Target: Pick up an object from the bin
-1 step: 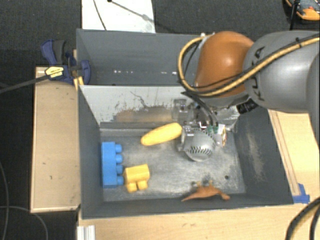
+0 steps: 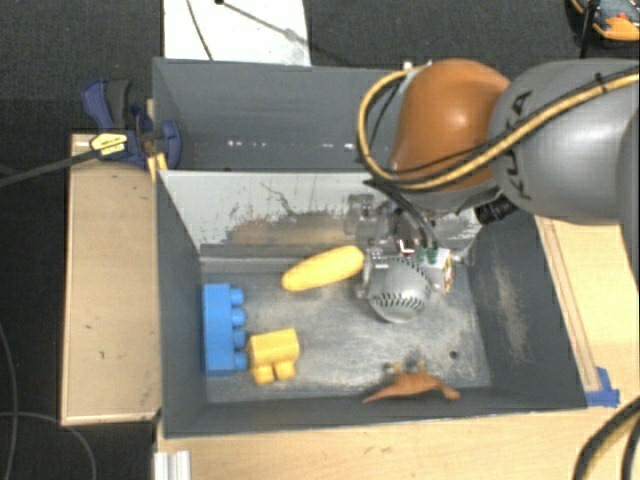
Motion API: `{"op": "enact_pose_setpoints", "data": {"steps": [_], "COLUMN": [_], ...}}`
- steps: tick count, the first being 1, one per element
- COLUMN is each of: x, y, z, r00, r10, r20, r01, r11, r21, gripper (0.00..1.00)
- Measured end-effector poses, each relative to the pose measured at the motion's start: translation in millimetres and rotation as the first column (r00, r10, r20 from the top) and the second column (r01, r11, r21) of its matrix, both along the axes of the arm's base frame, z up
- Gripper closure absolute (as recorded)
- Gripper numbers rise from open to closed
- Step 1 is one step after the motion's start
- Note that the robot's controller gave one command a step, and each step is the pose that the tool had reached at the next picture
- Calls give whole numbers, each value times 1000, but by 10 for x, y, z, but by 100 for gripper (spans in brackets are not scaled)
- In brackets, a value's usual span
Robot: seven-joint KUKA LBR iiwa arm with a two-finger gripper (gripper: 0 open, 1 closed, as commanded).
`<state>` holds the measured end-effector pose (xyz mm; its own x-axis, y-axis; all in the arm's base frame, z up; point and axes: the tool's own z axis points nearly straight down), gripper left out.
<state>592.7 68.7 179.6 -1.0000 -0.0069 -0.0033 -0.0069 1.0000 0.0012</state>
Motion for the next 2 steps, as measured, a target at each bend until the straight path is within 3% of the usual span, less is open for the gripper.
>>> {"op": "enact_pose_setpoints", "data": {"steps": [1,2], "x": [-444,-225], "y": [-445,-494], "z": [-254,-301], "r00": [1000,1000], "r10": [26,-13], "r20": [-2,-2], "r01": [-26,13], "r11": [1000,1000], "r21": [-1,-1], "gripper": [0,0]}}
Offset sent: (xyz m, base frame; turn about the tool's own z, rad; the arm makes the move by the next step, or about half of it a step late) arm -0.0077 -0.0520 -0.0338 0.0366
